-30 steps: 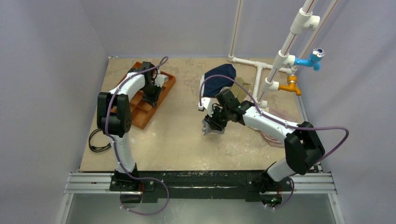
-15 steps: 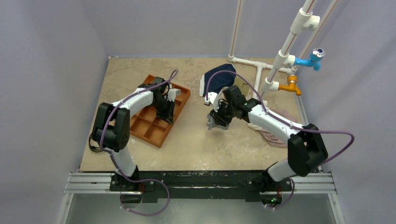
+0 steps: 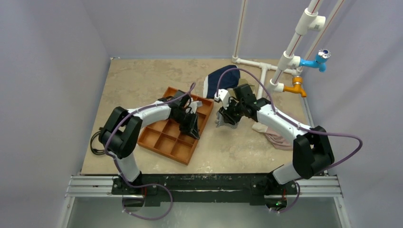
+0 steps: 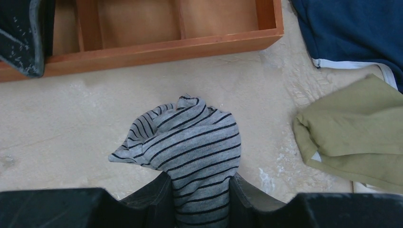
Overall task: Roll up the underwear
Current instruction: Move the storage box to the center of the board, then place the underwear in the storage box.
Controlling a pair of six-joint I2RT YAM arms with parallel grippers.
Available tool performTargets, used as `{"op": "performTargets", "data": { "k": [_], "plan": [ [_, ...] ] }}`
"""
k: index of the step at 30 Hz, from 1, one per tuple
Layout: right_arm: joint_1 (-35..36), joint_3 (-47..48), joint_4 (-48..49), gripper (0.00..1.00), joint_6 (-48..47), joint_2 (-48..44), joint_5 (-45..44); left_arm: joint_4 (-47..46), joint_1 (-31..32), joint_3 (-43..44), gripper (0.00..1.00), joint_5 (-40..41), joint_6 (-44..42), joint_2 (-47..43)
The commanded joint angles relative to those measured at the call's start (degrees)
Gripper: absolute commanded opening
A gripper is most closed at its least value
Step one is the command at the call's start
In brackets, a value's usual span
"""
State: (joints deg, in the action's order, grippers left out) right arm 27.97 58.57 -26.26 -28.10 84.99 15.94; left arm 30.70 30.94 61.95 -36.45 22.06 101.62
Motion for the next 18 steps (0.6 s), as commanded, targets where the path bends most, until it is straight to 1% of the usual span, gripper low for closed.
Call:
{"op": "performTargets", "data": {
  "k": [1,3,6,8,11,14,16,18],
  "plan": [
    [-0.4,0.94,1.38,0.0,-0.19,-1.64,-1.43,-2.93,0.74,1.35,0.17,-9.99,5.18,-3.16],
    [-0.39,1.5,1.89,0.0,0.24,-2.01,-3.28,-1.27,0.12,2.83,0.23,-9.27,2.66,-4.8],
    [-0.43,2.95,2.85,0.0,1.21,-2.45,-4.43,0.03,-0.85,4.47,0.36,-9.37,-2.04,-7.9],
    [-0.42,4.59,3.66,0.0,1.9,-1.96,-4.67,3.21,-1.29,6.42,0.48,-8.75,-6.35,-9.33],
    [-0.42,7.01,4.08,0.0,2.54,-0.52,-6.08,4.61,-2.39,6.55,0.51,-7.78,-8.35,-11.36],
    [-0.37,9.8,4.88,0.0,3.99,0.88,-8.67,5.41,-4.42,6.22,0.52,-7.64,-9.56,-13.41],
    [-0.01,12.19,5.88,0.0,5.92,2.36,-9.39,6.24,-7.15,6.37,0.53,-7.99,-10.31,-14.92],
    [1.25,15.14,6.58,0.0,7.38,4.68,-12.9,7.53,-10.68,7.31,0.53,-8.34,-11.45,-16.42]
  ]
}}
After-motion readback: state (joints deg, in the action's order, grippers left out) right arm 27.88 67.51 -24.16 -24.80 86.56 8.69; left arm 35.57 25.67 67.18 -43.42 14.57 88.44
